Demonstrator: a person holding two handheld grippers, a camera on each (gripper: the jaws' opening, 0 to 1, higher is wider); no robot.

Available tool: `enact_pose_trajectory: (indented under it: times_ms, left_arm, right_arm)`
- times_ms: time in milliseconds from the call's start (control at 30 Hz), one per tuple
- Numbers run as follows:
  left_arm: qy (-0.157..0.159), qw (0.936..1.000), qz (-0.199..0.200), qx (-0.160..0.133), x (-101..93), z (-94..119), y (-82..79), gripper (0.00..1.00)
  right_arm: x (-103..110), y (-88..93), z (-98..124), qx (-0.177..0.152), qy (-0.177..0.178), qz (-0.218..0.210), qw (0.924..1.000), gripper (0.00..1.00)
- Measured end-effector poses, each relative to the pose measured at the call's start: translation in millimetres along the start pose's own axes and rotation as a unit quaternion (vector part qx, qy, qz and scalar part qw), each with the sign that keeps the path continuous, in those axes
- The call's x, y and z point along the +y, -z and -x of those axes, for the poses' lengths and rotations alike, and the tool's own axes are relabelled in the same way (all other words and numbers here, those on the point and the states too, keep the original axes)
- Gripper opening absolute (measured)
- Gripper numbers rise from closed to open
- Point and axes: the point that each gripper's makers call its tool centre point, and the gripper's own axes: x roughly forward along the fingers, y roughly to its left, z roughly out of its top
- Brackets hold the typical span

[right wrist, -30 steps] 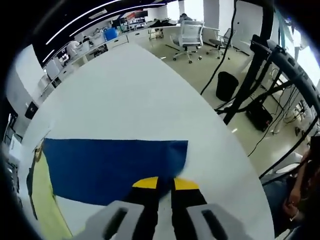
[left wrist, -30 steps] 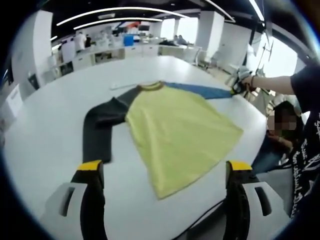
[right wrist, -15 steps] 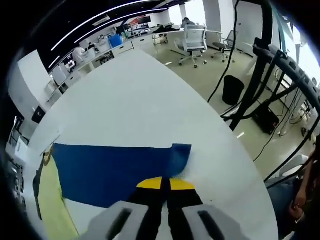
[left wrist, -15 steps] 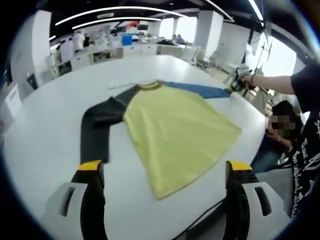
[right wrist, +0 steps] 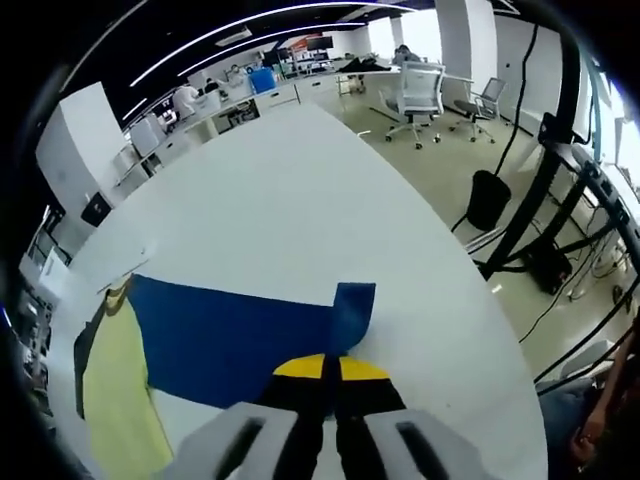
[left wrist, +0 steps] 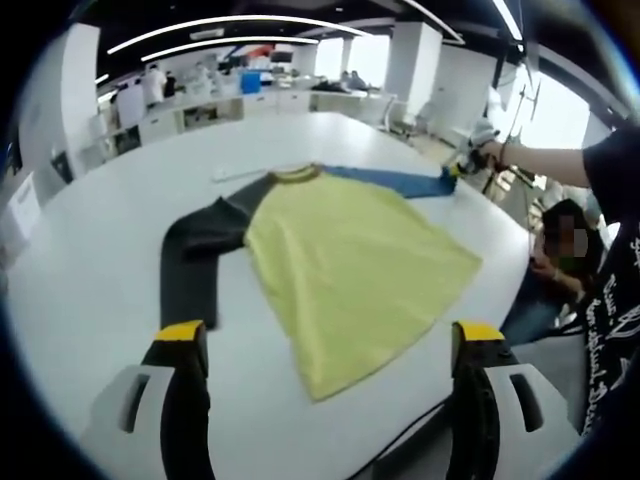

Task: Fold the garment on the visible template until the final outline fits inside the template.

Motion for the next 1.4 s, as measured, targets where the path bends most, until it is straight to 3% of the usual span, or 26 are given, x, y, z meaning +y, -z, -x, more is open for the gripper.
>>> enact_pose_trajectory:
  times_ms: [333, 467, 800, 1400]
  left_arm:
    - [0.003, 1.0000, 0.001, -0.003, 5.1, 2, 1.3, 0.98]
    - [0.003, 1.0000, 0.000, -0.003, 10.4, 3, 2.7, 0.98]
    - [0.005, 1.0000, -0.003, -0.004, 10.4, 5, 3.4, 0.98]
    - [0.014, 0.9998, -0.005, -0.009, 5.7, 9, 4.4, 0.97]
  right_arm:
    - [41, -8.1, 13, -0.002, -0.027, 0.037, 0.9989, 0.00]
    - [56, -17.8, 8, -0.001, -0.038, 0.051, 0.9980, 0.00]
    - [102, -12.3, 23, 0.002, -0.068, 0.079, 0.9945, 0.00]
    - [176, -1.7, 21, 0.012, -0.114, 0.102, 0.9881, 0.00]
